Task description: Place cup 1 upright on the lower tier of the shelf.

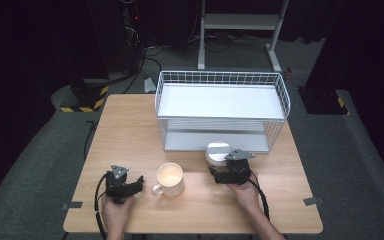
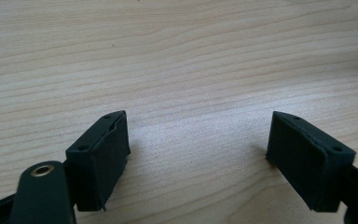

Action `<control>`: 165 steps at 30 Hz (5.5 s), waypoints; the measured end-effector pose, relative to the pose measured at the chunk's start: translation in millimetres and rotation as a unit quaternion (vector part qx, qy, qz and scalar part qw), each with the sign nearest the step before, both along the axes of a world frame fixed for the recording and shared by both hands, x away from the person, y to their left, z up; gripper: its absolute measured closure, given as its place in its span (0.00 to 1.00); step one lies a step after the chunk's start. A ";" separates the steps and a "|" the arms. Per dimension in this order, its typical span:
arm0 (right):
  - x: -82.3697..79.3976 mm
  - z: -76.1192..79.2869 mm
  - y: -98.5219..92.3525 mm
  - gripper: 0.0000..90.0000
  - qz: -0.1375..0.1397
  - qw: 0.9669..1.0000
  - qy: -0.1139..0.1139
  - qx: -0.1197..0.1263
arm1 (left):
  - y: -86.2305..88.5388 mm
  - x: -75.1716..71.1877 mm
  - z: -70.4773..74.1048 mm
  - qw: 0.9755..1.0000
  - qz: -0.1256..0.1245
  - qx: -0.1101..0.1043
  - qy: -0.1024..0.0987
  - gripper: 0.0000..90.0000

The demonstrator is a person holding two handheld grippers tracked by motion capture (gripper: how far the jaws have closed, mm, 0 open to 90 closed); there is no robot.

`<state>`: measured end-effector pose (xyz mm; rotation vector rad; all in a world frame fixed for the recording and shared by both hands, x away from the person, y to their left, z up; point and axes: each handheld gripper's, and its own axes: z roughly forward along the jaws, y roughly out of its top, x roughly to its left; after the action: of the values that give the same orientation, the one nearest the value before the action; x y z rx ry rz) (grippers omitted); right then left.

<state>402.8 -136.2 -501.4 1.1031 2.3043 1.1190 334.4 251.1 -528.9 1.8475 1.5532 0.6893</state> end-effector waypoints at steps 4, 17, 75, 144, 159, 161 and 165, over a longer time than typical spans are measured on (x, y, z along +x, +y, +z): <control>2.0 -0.8 1.9 0.13 -0.001 1.000 0.002 0.002 | 0.1 0.0 0.0 1.000 -0.001 0.001 0.000 0.23; 8.9 -6.2 7.7 0.17 -0.013 1.000 0.001 0.024 | 0.2 0.0 0.1 1.000 -0.001 0.000 0.000 0.23; 9.0 1.8 -1.8 0.21 -0.014 0.999 -0.043 0.021 | 1.0 -0.1 0.2 1.000 -0.001 0.000 0.000 0.24; 57.6 19.9 -32.2 0.21 -0.096 0.994 -0.020 0.042 | 0.3 0.1 0.1 1.000 0.000 0.001 -0.001 0.24; 70.1 13.2 -27.5 0.21 -0.109 0.993 -0.017 0.033 | 1.2 0.1 0.4 1.000 0.003 -0.002 0.000 0.26; 71.4 13.0 -26.9 0.21 -0.109 0.993 -0.018 0.031 | 1.1 0.1 0.2 1.000 0.003 -0.002 -0.001 0.25; 73.9 11.9 -27.5 0.21 -0.109 0.993 -0.024 0.029 | 0.9 0.1 0.2 1.000 0.003 -0.001 -0.001 0.25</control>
<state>476.7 -163.7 -489.5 1.2978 2.0678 1.1212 334.5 252.0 -528.8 1.8407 1.5593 0.6907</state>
